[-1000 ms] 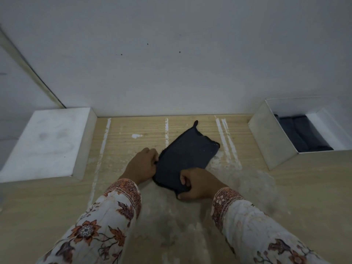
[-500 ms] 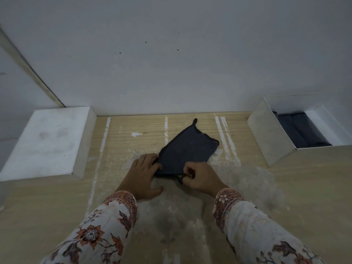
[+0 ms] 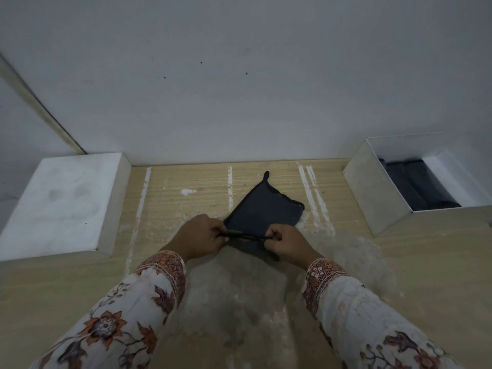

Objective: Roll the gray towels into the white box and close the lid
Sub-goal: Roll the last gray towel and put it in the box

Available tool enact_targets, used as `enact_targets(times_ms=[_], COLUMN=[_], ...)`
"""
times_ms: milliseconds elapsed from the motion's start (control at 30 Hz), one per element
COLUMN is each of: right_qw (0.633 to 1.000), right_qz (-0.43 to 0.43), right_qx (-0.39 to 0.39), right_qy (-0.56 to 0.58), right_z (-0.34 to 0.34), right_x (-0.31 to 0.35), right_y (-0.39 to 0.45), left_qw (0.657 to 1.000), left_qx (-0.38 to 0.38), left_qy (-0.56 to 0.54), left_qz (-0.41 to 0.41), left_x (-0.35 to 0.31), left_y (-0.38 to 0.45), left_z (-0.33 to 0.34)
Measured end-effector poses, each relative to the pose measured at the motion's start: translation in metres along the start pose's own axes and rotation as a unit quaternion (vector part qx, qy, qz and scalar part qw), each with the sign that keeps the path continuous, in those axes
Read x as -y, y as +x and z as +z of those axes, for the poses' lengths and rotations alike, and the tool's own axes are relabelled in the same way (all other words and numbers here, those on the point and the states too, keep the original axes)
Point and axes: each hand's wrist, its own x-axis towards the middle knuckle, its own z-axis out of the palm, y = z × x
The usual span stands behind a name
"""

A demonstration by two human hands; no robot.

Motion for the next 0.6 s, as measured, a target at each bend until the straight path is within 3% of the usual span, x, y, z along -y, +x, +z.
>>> enact_targets(times_ms=[200, 367, 600], right_qw=[0.996, 0.995, 0.992], right_qz=[0.04, 0.048, 0.039], right_qx=[-0.076, -0.093, -0.111], right_qy=[-0.001, -0.008, -0.053], right_z=[-0.001, 0.0, 0.006], right_x=[-0.019, -0.024, -0.022], right_y=[-0.004, -0.006, -0.012], left_qw=[0.998, 0.995, 0.999], left_qx=[0.023, -0.012, -0.025], left_qy=[-0.051, -0.063, 0.026], left_qz=[-0.04, -0.071, -0.037], left_x=[-0.005, -0.007, -0.007], left_y=[0.027, 0.039, 0.048], left_z=[0.002, 0.016, 0.03])
